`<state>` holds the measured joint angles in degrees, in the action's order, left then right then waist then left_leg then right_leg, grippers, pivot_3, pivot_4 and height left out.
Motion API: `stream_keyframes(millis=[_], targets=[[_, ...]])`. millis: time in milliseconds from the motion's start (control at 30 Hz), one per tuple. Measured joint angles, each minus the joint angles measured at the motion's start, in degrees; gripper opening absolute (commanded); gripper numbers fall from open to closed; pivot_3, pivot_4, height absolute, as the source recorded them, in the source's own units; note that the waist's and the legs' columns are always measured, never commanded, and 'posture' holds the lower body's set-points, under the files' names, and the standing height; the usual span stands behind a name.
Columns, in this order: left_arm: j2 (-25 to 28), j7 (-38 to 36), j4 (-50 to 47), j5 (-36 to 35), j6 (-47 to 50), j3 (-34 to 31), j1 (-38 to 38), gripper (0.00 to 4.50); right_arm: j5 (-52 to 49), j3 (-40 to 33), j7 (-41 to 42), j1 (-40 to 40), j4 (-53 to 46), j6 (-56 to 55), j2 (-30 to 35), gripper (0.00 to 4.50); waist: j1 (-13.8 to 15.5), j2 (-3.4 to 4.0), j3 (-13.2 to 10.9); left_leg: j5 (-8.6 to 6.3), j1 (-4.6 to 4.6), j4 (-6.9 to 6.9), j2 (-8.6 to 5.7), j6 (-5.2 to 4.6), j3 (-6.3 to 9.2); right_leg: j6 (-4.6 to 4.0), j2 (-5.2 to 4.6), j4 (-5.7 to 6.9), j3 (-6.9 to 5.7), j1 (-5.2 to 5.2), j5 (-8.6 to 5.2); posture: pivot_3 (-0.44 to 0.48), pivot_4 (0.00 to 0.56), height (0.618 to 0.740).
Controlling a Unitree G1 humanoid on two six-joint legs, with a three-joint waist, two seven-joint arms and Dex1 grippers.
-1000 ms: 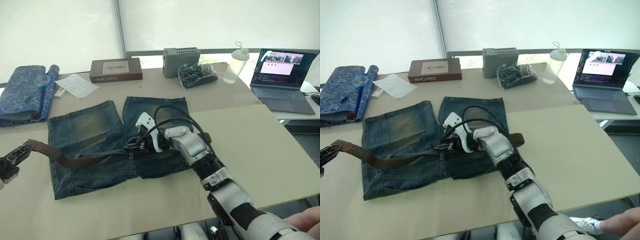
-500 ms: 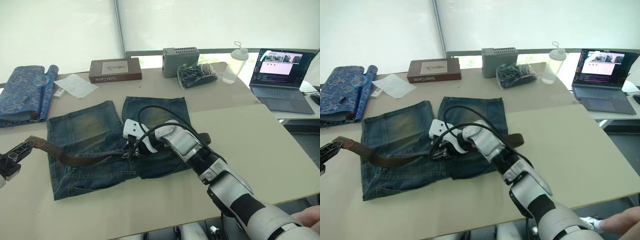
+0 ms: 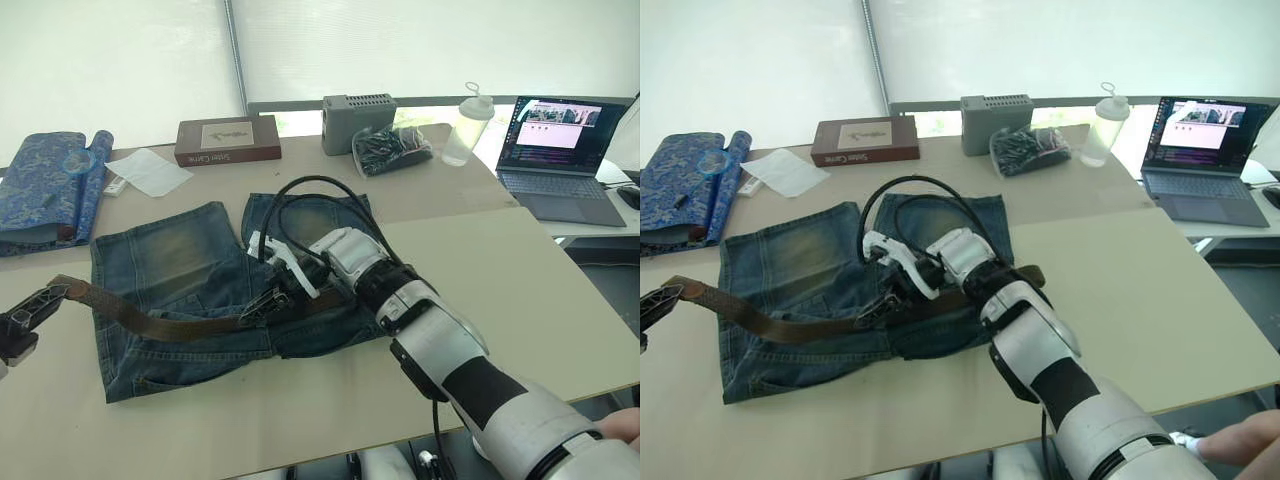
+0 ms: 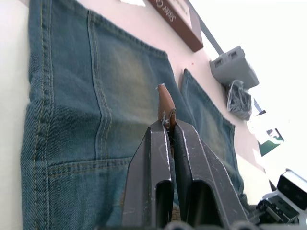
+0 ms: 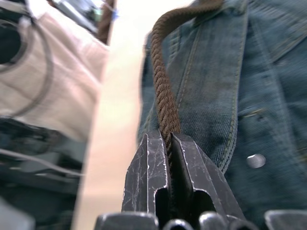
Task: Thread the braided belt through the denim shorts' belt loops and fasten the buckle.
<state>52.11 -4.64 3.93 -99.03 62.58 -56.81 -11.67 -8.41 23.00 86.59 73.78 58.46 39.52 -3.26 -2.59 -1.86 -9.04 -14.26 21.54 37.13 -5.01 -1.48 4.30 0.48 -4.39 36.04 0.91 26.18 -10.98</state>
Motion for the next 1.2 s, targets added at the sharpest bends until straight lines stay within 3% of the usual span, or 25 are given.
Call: stream_keyframes(millis=[133,300,467,600,700,867,1067,1200], targets=[[0.4,-0.2,0.7,0.0,0.0,-1.3,-0.7,0.00,0.6,-2.1,-0.2,0.7,6.6,0.7,-2.1,0.10,0.0,0.06,0.0,-0.01,0.00,0.00,0.00,0.01,0.00,0.00,-0.01,0.01,0.01,0.00,0.00,0.000,0.150,0.740],[0.3,-0.2,0.5,0.0,0.0,-1.6,-2.1,0.00,3.9,-3.6,-10.1,-1.5,10.8,-7.4,-4.2,0.10,-0.1,0.15,-0.1,-0.10,-0.05,0.00,-0.02,0.19,-0.01,0.00,-0.02,0.03,0.03,-0.04,0.00,0.000,0.150,0.740],[0.2,0.0,0.0,0.0,0.0,-1.6,-2.5,0.00,4.7,-6.8,-17.0,-1.8,11.2,-15.5,-4.3,1.82,0.1,0.20,-0.1,-0.03,-0.33,0.00,0.00,0.39,0.00,-0.06,0.00,0.12,-0.02,-0.26,0.03,0.000,0.150,0.740],[-0.2,0.2,-0.2,0.6,-0.3,-1.4,-2.0,0.00,4.7,-8.7,-17.6,-2.3,8.0,-18.5,-2.4,1.82,0.3,0.18,-0.1,0.01,-0.32,0.01,-0.01,0.38,0.04,-0.06,0.02,0.12,-0.10,-0.28,0.04,0.000,0.150,0.740],[-0.7,0.9,0.1,2.3,-2.3,-0.8,0.4,0.00,1.0,-11.4,-13.5,-4.8,-4.5,-13.5,1.9,1.82,0.5,0.06,0.0,0.07,-0.05,0.06,-0.02,0.13,0.07,-0.07,0.00,0.07,-0.10,-0.10,0.05,0.000,0.150,0.740],[-1.3,3.3,2.4,2.8,-5.8,-0.7,5.8,0.00,3.0,-7.3,-16.0,-19.3,-31.7,-9.6,10.8,1.82,0.4,-0.29,0.2,-0.01,-0.03,0.12,0.02,0.27,0.06,-0.06,-0.02,0.04,-0.12,-0.05,0.04,0.000,0.150,0.740],[-1.4,5.4,5.9,4.9,-6.7,1.1,9.9,0.00,5.5,-3.1,-22.4,-31.2,-44.4,-4.6,15.3,0.04,-0.2,-0.37,0.2,-0.08,0.08,0.23,0.12,0.14,-0.14,-0.07,0.01,0.06,-0.06,0.09,0.05,0.000,0.150,0.740],[-1.4,5.2,7.9,7.8,-6.7,2.1,12.3,0.00,7.9,-0.8,-28.2,-33.5,-46.6,-5.1,15.1,0.04,0.2,-0.38,0.2,-0.06,-0.06,0.23,0.22,0.16,-0.12,-0.11,0.05,0.09,-0.12,-0.03,0.07,0.000,0.150,0.740]])
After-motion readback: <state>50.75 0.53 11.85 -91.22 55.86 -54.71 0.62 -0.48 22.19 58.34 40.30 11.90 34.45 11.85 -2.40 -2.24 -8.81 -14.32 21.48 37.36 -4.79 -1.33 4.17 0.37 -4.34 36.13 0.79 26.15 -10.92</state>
